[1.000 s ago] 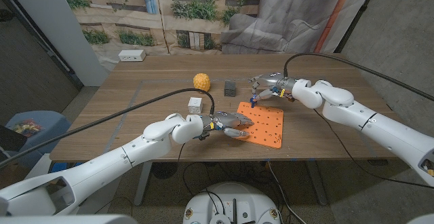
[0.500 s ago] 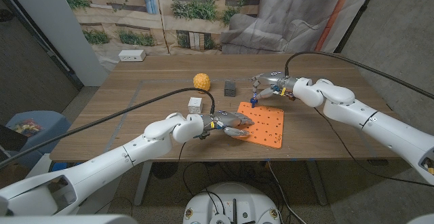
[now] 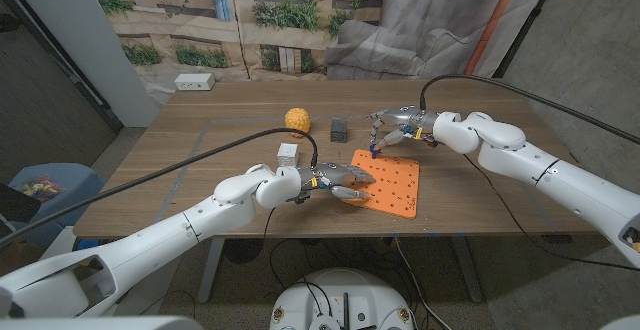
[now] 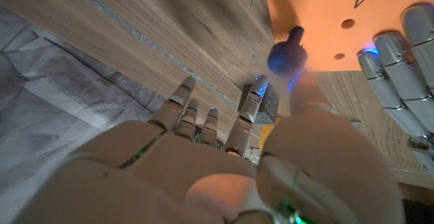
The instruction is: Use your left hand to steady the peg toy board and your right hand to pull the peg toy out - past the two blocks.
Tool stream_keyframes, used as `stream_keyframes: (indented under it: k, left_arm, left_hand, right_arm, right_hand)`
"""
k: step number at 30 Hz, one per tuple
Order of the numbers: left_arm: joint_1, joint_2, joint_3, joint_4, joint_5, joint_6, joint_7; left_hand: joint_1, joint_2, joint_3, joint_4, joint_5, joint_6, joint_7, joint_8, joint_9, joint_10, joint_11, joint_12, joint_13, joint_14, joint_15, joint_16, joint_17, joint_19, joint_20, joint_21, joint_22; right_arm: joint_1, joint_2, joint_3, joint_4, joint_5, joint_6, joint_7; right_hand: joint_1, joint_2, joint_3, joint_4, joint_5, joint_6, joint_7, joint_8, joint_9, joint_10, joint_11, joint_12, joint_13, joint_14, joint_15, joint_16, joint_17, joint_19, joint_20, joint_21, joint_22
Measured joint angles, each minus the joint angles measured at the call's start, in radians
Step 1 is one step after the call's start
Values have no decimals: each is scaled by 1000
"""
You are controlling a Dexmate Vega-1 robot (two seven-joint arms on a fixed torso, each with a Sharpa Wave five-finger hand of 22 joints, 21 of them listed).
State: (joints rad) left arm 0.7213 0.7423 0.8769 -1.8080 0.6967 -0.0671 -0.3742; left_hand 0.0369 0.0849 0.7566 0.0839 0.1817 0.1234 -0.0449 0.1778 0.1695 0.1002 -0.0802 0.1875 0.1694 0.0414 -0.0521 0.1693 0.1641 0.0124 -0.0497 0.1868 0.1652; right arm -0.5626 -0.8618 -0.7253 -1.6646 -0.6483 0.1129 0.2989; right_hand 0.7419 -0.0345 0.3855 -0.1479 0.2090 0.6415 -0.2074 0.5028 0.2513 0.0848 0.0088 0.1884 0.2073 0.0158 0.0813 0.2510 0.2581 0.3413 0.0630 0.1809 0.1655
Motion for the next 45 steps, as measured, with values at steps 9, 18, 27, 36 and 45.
stream_keyframes:
  k: [9,18,27,36,45]
  left_arm:
    - [-3,0,0,0,-2,0,-14]
    - [-4,3,0,0,-5,0,-34]
    - [-4,8,-2,0,-6,-3,-34]
    - [-4,12,-3,1,-7,-10,-34]
    - [-4,16,-5,2,-7,-16,-34]
  left_hand:
    - [0,0,0,0,0,0,0,0,0,0,0,1,0,0,0,-3,0,0,0,-1,0]
    - [0,0,0,0,0,-2,-1,0,0,-3,2,0,-2,-3,2,-3,0,-2,2,-5,0]
    - [0,0,1,-1,0,-2,-1,-2,0,-3,2,-2,-2,-4,3,-3,-2,-4,3,-5,0]
    - [0,0,4,-4,0,-2,-1,-2,0,-4,3,-2,-3,-5,2,-3,-7,-2,1,-5,-1]
    - [0,0,4,-4,0,-2,-1,-2,0,-4,3,-2,-3,-5,1,-3,-7,-2,1,-5,-2]
  right_arm:
    - [13,-3,-5,-8,8,2,52]
    - [20,-6,-9,-28,2,-17,99]
    - [26,-9,-14,-46,-11,-40,138]
    - [26,-10,-20,-64,-36,-79,171]
    - [27,1,-30,-62,-50,-103,189]
  right_hand:
    - [-68,-28,-23,7,-1,-86,21,-44,-15,-66,13,-4,0,-36,35,-21,0,-47,32,-4,0]
    - [-104,-47,-41,11,-8,-199,39,-101,-24,-164,43,-8,0,-90,68,-36,5,-97,61,-4,0]
    - [-134,-49,-42,10,-8,-280,60,-138,-24,-225,71,-8,5,-129,88,-48,5,-129,78,-4,0]
    - [-134,-49,-42,10,-8,-296,65,-145,-24,-232,75,-8,5,-134,93,-48,5,-134,84,-4,0]
    - [-139,-44,-42,10,-8,-282,63,-145,-24,-237,80,-3,4,-134,94,-48,5,-134,84,-4,0]
